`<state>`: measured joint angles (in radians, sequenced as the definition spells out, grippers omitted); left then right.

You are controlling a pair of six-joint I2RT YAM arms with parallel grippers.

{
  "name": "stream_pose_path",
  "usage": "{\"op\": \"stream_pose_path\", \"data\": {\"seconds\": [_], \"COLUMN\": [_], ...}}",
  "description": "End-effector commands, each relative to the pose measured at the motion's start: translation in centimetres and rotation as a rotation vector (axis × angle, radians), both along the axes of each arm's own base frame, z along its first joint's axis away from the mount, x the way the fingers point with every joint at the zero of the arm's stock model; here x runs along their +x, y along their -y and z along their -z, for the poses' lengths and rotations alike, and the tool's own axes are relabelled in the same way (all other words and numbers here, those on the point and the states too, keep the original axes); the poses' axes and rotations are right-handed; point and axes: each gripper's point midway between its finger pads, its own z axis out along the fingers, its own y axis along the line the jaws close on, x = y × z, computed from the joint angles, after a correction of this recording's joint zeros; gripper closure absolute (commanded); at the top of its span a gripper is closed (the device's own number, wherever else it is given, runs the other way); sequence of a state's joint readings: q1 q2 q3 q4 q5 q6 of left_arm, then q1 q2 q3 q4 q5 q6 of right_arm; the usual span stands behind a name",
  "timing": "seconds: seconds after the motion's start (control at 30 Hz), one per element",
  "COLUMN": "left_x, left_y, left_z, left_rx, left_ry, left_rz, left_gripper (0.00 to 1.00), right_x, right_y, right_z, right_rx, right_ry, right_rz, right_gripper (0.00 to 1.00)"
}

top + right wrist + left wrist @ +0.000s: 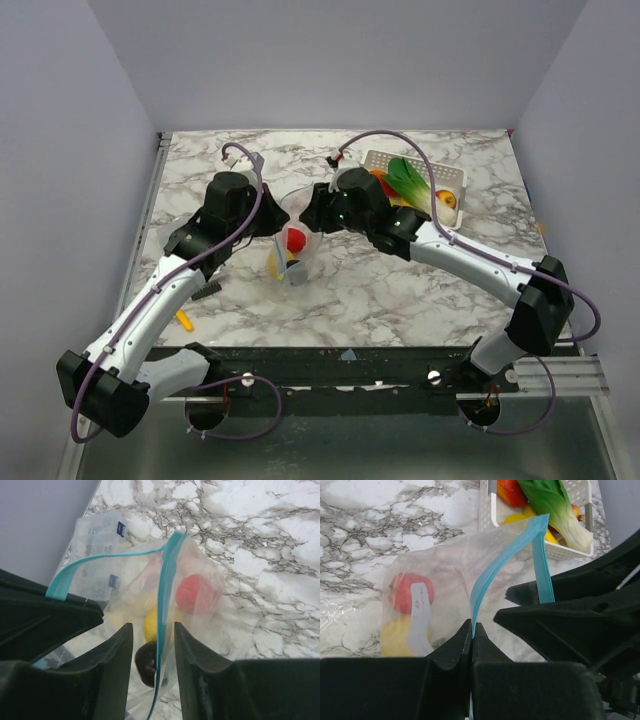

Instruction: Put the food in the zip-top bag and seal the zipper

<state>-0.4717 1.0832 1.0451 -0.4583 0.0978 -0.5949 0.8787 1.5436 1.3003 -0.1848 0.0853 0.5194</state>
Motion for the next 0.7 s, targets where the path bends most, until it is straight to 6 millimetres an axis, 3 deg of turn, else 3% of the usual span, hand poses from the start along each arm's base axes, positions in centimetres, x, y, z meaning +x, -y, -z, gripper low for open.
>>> {"op": "stream_pose_path", "data": {"seconds": [0.0, 0.07, 0.17, 0.27, 0.47, 0.5, 0.57, 0.67], "left_x": [-0.2, -0.6, -0.9, -0.4, 1.1, 1.1, 1.0, 0.5], "left_y": [0.0, -0.5, -1.0, -1.1, -1.9, -2.0, -1.7, -1.3], "left_z": [-3.9, -4.7, -5.0, -3.2, 3.7, 3.9, 2.8, -0.8], "left_rx": [-0.018, -0.016, -0.010, 0.000, 0.101, 0.100, 0.076, 0.008], "left_ry": [0.080, 0.097, 0.110, 0.088, -0.120, -0.143, -0.137, -0.050], "left_rz": [0.017, 0.008, -0.009, -0.033, -0.094, -0.090, -0.065, -0.042], "left_gripper": [1.00, 1.00, 1.00, 1.00, 1.00, 1.00, 1.00, 1.00], "right_x": [0.4, 0.5, -0.1, -1.1, -0.3, 0.3, 0.7, 1.1], "right_y": [-1.3, -1.5, -1.9, -2.5, -2.6, -2.3, -2.6, -3.1], "right_z": [-1.9, -3.1, -5.6, -6.5, -0.6, -0.1, -1.2, -5.0], "right_rx": [0.001, 0.009, 0.063, 0.128, 0.060, 0.034, 0.019, 0.049], "right_ry": [0.028, 0.048, 0.076, 0.076, 0.004, 0.004, 0.034, 0.098], "right_rz": [-0.041, -0.046, -0.081, -0.134, -0.089, -0.053, -0.074, -0.092], "right_gripper": [0.69, 0.81, 0.89, 0.90, 0.90, 0.91, 0.91, 0.91]}}
